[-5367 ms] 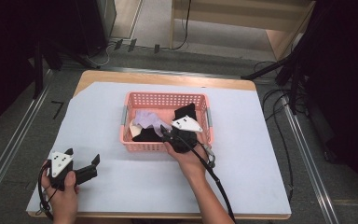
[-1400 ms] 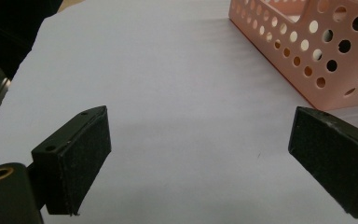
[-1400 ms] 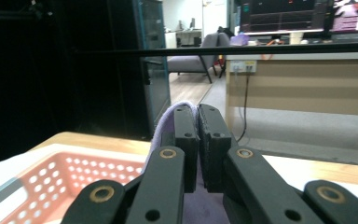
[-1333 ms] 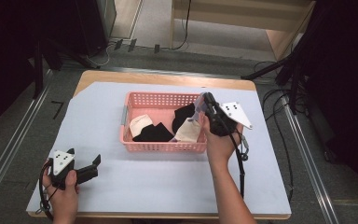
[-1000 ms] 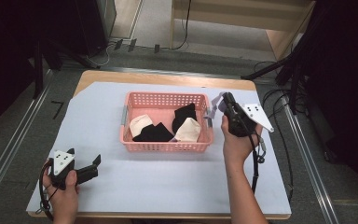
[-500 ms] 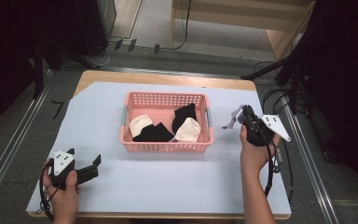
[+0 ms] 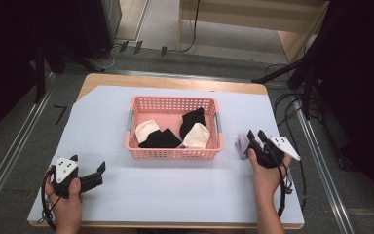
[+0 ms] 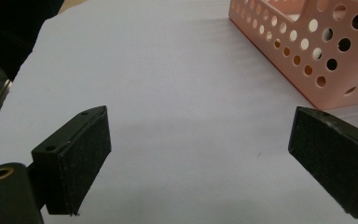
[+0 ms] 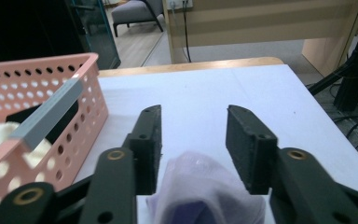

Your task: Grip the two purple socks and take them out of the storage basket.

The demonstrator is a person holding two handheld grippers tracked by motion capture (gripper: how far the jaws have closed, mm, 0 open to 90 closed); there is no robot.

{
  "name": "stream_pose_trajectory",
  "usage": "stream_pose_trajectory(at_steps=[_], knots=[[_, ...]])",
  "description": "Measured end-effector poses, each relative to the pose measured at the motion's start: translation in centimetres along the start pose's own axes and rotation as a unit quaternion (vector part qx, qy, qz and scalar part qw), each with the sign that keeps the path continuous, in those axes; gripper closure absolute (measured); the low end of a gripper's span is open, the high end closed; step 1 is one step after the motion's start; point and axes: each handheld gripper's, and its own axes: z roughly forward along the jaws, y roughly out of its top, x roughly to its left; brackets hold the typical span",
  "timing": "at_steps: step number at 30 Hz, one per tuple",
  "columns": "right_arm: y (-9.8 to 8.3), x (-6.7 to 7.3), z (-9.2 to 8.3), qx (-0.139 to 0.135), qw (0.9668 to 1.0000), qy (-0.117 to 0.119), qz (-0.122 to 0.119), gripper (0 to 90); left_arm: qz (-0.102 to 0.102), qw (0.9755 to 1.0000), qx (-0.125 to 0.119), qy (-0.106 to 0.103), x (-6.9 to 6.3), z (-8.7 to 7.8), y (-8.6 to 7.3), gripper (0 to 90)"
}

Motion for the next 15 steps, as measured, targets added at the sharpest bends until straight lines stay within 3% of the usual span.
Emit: stream_pose_trajectory(at_steps=[2, 7, 15], knots=[[0.2, 0.5, -0.8, -0.014, 0.9998, -0.001, -0.010, 51.6, 0.001, 1.0000, 0.001, 0.001, 0.0, 0.0, 0.0, 6.6], [1.2, 1.8, -1.5, -0.035, 0.9992, 0.016, -0.010, 51.0, 0.003, 1.0000, 0.001, 0.002, -0.1, 0.0, 0.0, 6.6], [2.4, 7.1, -0.6, -0.036, 0.9952, 0.079, -0.043, 52.4, 0.002, 1.0000, 0.002, 0.001, 0.0, 0.0, 0.0, 6.6]])
